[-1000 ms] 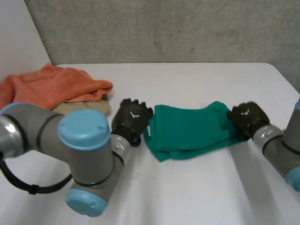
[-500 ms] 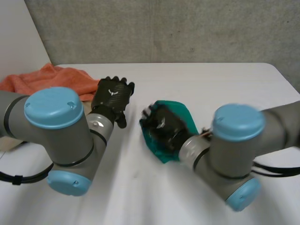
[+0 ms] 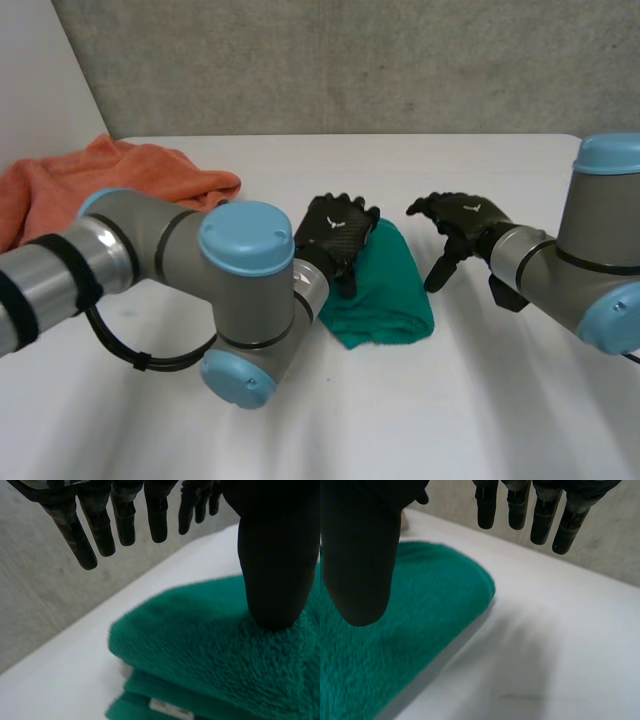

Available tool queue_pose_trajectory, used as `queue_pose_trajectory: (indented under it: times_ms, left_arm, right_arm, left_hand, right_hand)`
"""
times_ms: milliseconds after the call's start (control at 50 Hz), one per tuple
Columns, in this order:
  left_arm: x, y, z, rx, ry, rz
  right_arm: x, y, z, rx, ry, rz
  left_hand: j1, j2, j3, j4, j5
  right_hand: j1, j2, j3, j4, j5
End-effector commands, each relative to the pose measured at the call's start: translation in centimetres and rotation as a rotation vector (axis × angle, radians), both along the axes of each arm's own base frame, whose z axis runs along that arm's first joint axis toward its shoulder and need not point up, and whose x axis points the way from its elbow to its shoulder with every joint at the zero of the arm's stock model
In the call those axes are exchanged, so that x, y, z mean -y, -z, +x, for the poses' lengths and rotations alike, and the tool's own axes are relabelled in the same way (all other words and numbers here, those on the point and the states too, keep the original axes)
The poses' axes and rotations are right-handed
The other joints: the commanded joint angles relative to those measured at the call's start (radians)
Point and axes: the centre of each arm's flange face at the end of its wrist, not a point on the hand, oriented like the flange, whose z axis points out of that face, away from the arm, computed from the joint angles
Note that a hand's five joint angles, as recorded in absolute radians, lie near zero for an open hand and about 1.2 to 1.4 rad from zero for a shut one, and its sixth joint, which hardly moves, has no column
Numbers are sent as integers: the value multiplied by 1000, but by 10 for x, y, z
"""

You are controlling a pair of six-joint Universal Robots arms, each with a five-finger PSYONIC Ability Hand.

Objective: Fold the laundry.

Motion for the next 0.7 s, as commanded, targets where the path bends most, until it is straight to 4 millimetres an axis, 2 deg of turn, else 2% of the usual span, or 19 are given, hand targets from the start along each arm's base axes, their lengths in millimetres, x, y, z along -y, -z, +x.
queue_pose_trajectory:
  times_ms: [20,120,220,360,460,560,660,700]
  left_arm:
    - [11,18,-1,69,-13,61]
    - [8,26,6,125,-38,95]
    - [4,33,16,211,-71,92]
    - [4,39,19,259,-78,74]
    - [4,39,19,259,-78,76]
    - [4,24,19,226,-82,61]
    - [3,-21,22,145,-85,-3]
    - [6,-31,27,127,-98,-15]
  right_arm:
    - [6,16,6,-18,-24,39]
    - [7,18,9,-17,-37,39]
    - [0,25,19,-55,-100,37]
    - [4,45,21,-164,-139,11]
    - [4,49,21,-199,-154,-8]
    - [3,38,21,-196,-152,-36]
    - [-1,-4,10,-120,-64,-115]
    - [-4,-8,8,-79,-30,-126]
  left_hand:
    - [3,18,15,16,30]
    - [3,18,15,16,30]
    - [-6,10,6,7,21]
    - [-15,1,-3,-2,12]
    - [-26,-11,-14,-13,1]
    - [-62,-46,-50,-49,-35]
    - [-70,-55,-58,-57,-43]
    - [-73,-58,-61,-60,-46]
  right_hand:
    - [-20,-40,-33,-51,-57]
    - [-20,-40,-33,-51,-57]
    - [-20,-40,-33,-51,-57]
    - [-20,-40,-33,-51,-57]
    - [-20,-40,-33,-51,-57]
    - [-20,-40,-33,-51,-57]
    - [-20,-40,-33,-51,-57]
    - [-20,-40,-33,-51,-57]
